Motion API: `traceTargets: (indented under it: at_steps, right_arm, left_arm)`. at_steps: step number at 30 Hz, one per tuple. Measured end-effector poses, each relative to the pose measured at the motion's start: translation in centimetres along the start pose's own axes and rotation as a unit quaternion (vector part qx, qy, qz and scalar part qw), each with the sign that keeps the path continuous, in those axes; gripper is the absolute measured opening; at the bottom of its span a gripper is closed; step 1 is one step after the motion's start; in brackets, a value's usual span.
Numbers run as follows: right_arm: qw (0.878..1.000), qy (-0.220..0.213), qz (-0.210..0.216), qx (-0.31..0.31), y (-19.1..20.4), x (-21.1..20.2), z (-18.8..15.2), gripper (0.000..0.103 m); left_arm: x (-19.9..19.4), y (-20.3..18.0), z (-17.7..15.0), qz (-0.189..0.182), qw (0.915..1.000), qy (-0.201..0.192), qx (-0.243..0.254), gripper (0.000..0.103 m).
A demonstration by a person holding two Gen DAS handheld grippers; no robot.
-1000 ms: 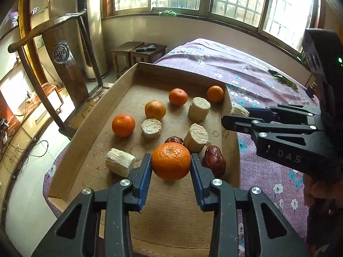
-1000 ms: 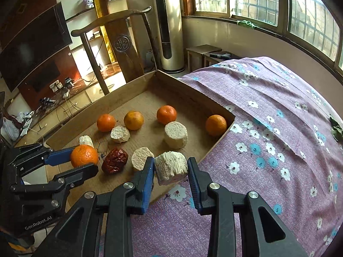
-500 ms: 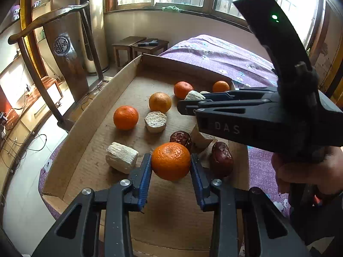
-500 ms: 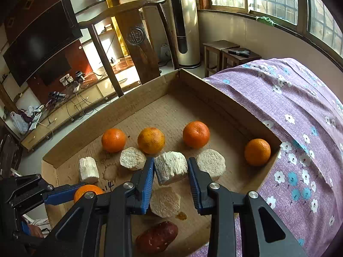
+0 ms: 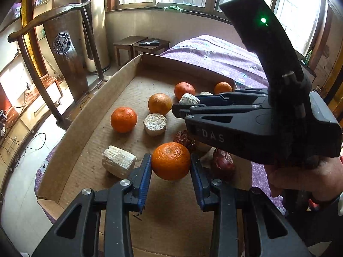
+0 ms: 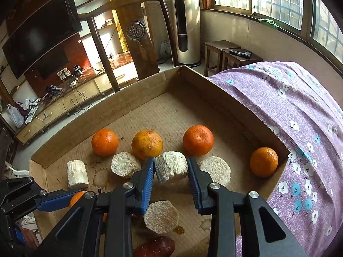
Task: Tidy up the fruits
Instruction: 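Lower the orange and the white piece into the box and open both tools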
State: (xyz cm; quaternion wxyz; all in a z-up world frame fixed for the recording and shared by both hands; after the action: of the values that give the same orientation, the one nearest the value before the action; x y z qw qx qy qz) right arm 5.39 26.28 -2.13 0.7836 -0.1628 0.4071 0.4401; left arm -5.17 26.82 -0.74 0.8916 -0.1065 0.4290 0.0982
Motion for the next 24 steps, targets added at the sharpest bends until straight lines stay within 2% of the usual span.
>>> traceTargets:
  at_steps: [10,14,17,20,22,24]
  right_arm:
    - [1.0,-0.002,0.001,0.004,0.1,-0.3,-0.3,0.038]
    - [1.0,-0.003,0.002,0.008,0.1,-0.7,-0.5,0.038]
    - [1.0,-0.009,-0.001,0.013,0.0,-1.4,-0.6,0.045]
    - [1.0,-0.017,-0.003,0.017,0.0,-2.3,-0.6,0.054]
    - [1.0,-0.023,-0.006,0.017,0.0,-2.9,-0.6,0.057]
    - [0.999,-0.027,-0.01,0.017,0.0,-3.3,-0.7,0.059]
  left_arm:
    - [-0.1,0.3,-0.1,0.02,0.9998,-0.002,0.0,0.036]
    - [-0.3,0.4,0.1,0.02,0.9997,-0.009,-0.004,0.056]
    - [-0.7,0.2,0.2,0.027,0.9995,-0.016,0.001,0.066]
    - [-0.9,0.1,0.3,0.027,0.9994,-0.019,0.002,0.069]
    - [-1.1,0.1,0.3,0.03,0.9993,-0.023,0.002,0.07]
    - [-1.3,0.0,0.4,0.031,0.9991,-0.027,0.001,0.077]
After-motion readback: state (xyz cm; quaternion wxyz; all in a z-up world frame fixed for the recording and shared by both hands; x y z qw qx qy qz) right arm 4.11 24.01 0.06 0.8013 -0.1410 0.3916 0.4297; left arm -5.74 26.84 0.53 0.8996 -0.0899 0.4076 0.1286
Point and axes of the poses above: each gripper's, at about its wrist camera, not at the fingertips, and x roughly the way its jaws point, y to its left, z to its top, the point moved 7 cm from there along x, roughly the way its jaws point
